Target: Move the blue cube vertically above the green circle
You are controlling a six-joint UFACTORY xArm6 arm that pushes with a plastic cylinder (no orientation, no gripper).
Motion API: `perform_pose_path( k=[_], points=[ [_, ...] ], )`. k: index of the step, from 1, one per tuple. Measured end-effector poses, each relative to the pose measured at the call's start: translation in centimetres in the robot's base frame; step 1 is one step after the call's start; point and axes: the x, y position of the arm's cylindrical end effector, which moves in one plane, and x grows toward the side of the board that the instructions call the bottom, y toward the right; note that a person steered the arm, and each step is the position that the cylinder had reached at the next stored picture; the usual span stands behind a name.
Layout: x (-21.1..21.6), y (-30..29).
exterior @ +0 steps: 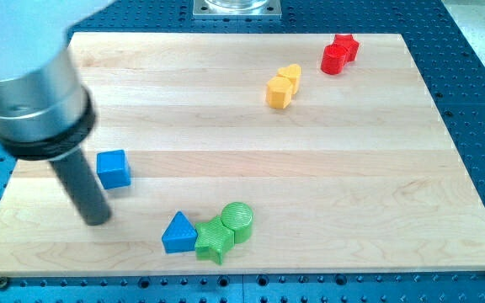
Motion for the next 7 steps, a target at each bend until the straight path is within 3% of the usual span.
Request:
perform_pose_path(
  k=[2, 3, 4, 5, 7],
  points=[
    [-9.9, 6.0],
    [-12.4, 10.8],
    [-12.6, 8.6],
    [-15.1, 14.0],
    [-12.9, 23.3]
  ],
)
